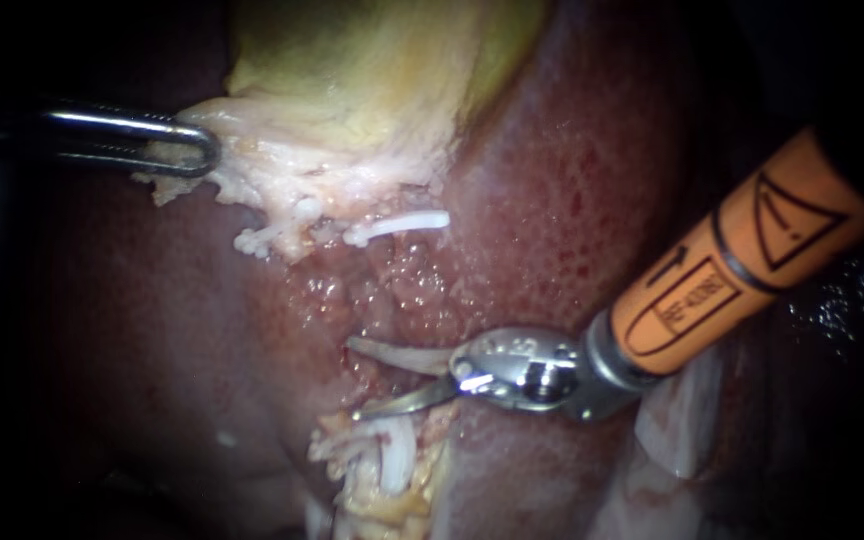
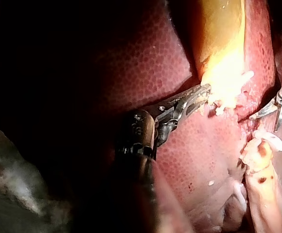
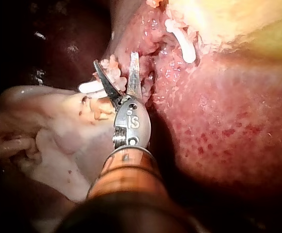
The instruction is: Go back from the cut right tube
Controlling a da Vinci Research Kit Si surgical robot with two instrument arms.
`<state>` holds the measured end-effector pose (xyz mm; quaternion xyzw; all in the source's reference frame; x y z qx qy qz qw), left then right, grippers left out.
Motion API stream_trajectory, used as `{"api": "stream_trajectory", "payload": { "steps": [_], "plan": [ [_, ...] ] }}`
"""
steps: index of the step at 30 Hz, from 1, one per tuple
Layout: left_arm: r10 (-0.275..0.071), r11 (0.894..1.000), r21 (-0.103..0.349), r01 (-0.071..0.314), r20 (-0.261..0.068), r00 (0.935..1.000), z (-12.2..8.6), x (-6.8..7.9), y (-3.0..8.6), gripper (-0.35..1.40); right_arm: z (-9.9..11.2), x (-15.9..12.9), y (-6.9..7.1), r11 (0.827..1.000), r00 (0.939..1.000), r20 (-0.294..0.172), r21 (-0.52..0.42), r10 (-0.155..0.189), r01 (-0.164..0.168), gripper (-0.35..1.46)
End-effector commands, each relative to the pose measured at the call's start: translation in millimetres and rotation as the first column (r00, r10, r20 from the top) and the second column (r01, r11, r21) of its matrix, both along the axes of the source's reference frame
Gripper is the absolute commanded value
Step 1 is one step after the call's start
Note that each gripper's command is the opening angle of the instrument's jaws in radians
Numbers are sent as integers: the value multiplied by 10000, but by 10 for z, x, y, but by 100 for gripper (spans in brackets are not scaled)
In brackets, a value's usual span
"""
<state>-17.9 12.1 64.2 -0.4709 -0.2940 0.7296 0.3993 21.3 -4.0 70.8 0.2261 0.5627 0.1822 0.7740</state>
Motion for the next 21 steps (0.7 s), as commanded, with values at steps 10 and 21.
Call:
{"api": "stream_trajectory", "payload": {
  "steps": [10,21],
  "plan": [
    [-2,10000,3,2,3,10000,1,1,0,-35,-39,-84,33,9629,9661,2388,-2226,-978,1525,145],
    [-1,10000,3,1,3,10000,1,1,0,-35,-51,-125,50,9485,9256,3727,-2642,-666,1747,145]
  ]
}}
